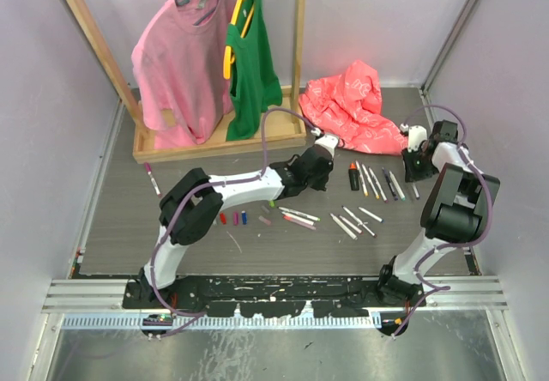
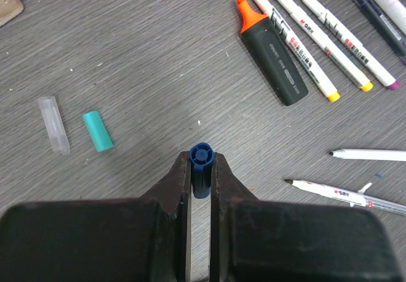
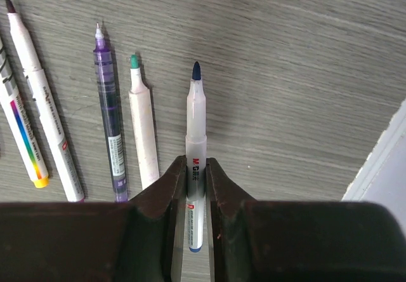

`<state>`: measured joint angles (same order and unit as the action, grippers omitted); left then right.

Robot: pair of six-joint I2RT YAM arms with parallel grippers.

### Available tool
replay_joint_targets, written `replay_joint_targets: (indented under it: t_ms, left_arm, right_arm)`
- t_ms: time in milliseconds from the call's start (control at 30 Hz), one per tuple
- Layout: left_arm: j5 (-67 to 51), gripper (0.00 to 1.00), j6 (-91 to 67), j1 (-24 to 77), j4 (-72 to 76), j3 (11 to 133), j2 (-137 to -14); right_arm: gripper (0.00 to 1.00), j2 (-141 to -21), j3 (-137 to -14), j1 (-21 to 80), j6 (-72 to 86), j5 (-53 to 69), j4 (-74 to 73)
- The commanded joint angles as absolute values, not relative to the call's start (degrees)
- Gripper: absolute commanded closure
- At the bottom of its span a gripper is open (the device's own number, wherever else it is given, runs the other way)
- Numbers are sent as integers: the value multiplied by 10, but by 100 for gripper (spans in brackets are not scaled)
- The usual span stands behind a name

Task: Open the pen caps
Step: Place the pen cap at the center of the board.

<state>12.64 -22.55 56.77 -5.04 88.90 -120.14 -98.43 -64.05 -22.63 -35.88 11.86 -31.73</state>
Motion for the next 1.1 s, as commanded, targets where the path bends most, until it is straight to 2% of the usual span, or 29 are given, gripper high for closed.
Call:
replay_joint_targets:
  t_ms: [0, 267, 833, 1067]
  left_arm:
    - [141, 100, -208, 567, -47, 914, -1203]
    - [140, 100, -206, 566, -52, 921, -1212]
    - [159, 100, -198, 566, -69, 937, -1221]
    - [178, 100, -196, 560, -112, 983, -1253]
  right_arm:
    - [88, -1007, -674, -226, -370, 129, -329]
    - [86, -1035, -681, -226, -373, 142, -344]
    - [69, -1056, -684, -226, -377, 136, -362]
    - [68, -1049, -683, -226, -376, 137, -364]
